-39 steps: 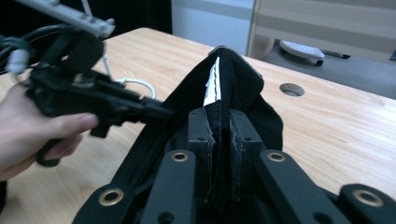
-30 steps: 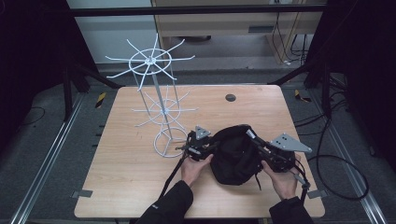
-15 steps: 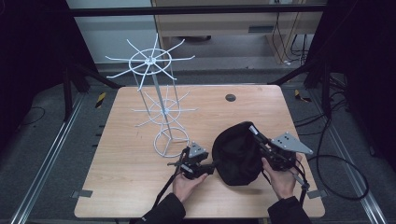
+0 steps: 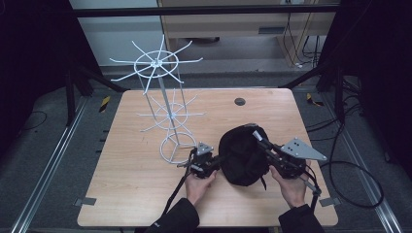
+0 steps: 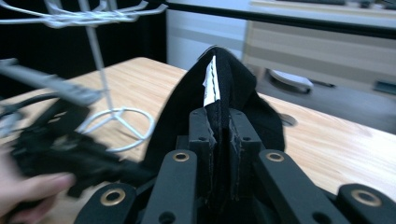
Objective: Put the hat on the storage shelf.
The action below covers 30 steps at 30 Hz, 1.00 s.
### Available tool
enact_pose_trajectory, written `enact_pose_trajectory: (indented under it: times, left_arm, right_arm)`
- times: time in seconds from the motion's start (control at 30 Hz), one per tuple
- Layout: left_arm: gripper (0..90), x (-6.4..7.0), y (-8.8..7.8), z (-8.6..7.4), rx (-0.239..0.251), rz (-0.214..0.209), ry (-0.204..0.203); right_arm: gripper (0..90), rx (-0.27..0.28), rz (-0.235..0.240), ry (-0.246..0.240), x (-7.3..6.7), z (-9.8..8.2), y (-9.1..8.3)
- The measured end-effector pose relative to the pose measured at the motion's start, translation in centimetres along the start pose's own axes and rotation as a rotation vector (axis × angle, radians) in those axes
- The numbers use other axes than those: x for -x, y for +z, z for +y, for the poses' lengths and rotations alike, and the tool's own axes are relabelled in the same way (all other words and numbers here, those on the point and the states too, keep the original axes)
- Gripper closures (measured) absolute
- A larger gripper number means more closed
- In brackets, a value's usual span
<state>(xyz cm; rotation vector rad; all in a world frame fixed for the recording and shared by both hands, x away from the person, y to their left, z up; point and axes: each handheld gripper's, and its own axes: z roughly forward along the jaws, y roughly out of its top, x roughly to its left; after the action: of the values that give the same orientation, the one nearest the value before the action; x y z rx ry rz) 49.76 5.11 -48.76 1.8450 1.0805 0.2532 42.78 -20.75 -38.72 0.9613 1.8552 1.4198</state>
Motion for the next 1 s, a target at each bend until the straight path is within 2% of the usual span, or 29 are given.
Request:
enact_pose_trajectory:
  times: [0.07, 0.1, 0.2, 0.27, 0.3, 0.5, 0.6, 0.73, 0.8, 0.83, 1.0]
  left_arm:
    - [81.3, -0.4, 0.7, 0.8, 0.012, 0.027, 0.001]
    - [81.3, -0.4, 0.7, 0.8, 0.012, 0.027, 0.001]
    - [81.3, -0.7, 1.5, 1.2, 0.030, 0.035, -0.018]
    - [81.2, -0.9, 1.9, 1.2, 0.032, 0.032, -0.029]
    - [81.1, -0.9, 2.1, 1.2, 0.034, 0.030, -0.029]
    - [77.5, -1.4, 2.4, 1.1, 0.020, 0.022, -0.004]
    - [72.6, -1.6, 2.5, 1.1, 0.008, 0.016, -0.001]
    - [57.9, -1.7, 2.1, 1.0, -0.020, 0.009, 0.026]
    - [52.4, -2.0, 1.3, 0.8, -0.029, -0.004, 0.041]
    - [50.1, -2.0, 1.1, 0.7, -0.024, -0.005, 0.036]
    - [44.6, -1.8, -1.6, 0.0, -0.048, 0.031, 0.085]
  right_arm:
    - [82.2, -0.001, 0.033, -0.013, -0.2, 0.1, -0.1]
    - [82.2, -0.001, 0.033, -0.013, -0.2, 0.1, -0.1]
    - [82.1, -0.038, 0.137, -0.014, -0.6, -0.1, 0.1]
    - [82.1, -0.055, 0.162, -0.017, -0.8, -0.3, 0.1]
    - [82.1, -0.077, 0.188, -0.019, -0.9, -0.4, 0.2]
    - [81.9, -0.168, 0.254, -0.069, -2.3, -2.1, 0.1]
    - [81.9, -0.206, 0.266, -0.079, -2.8, -2.9, 0.1]
    - [81.8, -0.244, 0.267, -0.099, -3.3, -3.6, 0.4]
    - [81.9, -0.258, 0.261, -0.110, -3.4, -3.9, 0.4]
    - [81.9, -0.263, 0.257, -0.121, -3.5, -4.1, 0.4]
    - [81.8, -0.282, 0.245, -0.121, -3.5, -4.6, 0.3]
